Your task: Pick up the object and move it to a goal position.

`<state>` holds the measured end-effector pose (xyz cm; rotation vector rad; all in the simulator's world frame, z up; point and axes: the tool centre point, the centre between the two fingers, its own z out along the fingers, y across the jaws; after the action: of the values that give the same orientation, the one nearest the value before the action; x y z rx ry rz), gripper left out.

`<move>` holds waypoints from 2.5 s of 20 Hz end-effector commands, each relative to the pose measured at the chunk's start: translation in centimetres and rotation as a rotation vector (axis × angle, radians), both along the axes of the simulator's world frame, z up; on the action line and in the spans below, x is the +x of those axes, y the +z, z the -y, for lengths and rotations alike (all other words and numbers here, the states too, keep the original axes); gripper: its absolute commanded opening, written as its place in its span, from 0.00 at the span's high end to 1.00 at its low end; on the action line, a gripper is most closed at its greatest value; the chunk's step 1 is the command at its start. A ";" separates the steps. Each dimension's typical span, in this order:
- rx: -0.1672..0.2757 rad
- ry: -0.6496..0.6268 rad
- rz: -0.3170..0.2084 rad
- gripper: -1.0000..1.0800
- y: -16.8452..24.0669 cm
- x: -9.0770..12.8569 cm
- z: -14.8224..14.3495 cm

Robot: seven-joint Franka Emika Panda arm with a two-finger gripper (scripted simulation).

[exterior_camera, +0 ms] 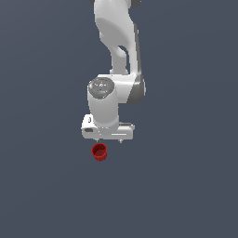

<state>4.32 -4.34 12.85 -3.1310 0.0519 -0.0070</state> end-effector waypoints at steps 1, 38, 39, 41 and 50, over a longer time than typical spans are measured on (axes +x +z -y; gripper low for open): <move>-0.003 -0.029 -0.002 0.04 -1.0 0.8 1.7; -0.010 -0.082 -0.005 1.00 -8.1 2.0 4.9; -0.010 -0.082 -0.005 1.00 -8.1 2.0 4.9; -0.010 -0.082 -0.005 1.00 -8.1 2.0 4.9; -0.010 -0.083 -0.006 1.00 -6.7 1.5 4.9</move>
<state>5.83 -9.24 5.55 -3.1362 0.1817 0.0057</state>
